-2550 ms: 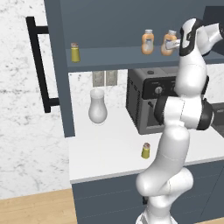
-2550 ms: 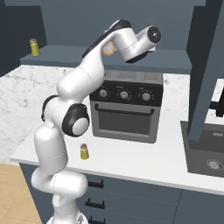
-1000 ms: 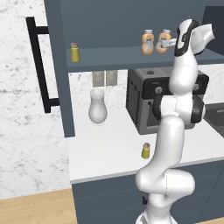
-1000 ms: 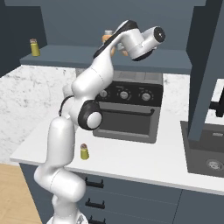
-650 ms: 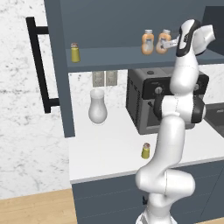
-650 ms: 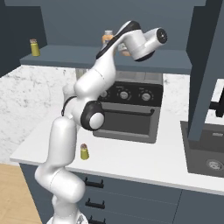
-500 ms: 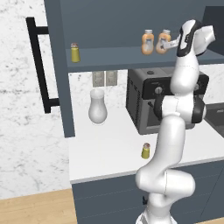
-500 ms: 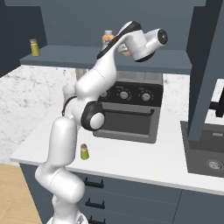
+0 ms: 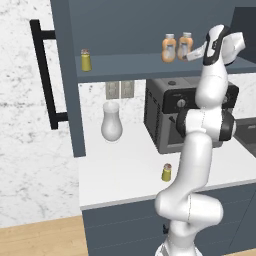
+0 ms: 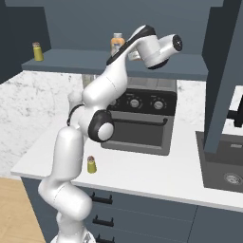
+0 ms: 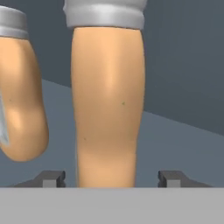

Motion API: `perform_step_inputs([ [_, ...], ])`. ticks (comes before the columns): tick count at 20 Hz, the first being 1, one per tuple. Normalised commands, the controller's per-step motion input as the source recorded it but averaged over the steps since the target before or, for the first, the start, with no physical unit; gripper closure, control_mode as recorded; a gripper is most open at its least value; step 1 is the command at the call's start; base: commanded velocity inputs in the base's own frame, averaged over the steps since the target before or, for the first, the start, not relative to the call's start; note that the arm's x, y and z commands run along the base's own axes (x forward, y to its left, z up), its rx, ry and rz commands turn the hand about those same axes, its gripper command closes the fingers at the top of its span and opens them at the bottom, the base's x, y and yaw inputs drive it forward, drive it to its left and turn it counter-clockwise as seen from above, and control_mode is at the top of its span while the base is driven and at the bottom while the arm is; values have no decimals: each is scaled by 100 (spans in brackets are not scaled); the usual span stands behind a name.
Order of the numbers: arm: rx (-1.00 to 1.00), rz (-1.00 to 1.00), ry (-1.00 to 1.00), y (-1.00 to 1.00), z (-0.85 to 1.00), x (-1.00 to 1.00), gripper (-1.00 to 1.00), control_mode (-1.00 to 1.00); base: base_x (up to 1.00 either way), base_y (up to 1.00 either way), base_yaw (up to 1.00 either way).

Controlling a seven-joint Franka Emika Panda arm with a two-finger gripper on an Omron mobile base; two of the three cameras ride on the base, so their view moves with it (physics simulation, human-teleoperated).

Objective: Put the shaker and condiment bottle from the counter next to their counterparts in the cabinet.

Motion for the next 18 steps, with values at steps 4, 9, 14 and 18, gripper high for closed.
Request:
perform_step_inputs([
  [4, -3, 2, 0, 0, -1, 0, -100, -100, 0, 0, 0],
  [9, 0, 0, 0, 0, 0, 0, -100, -100, 0, 0, 0],
  [14, 0, 0, 0, -42, 0, -34, -100, -100, 0, 0, 0],
  [18, 0, 0, 0, -45, 0, -83, -100, -100, 0, 0, 0],
])
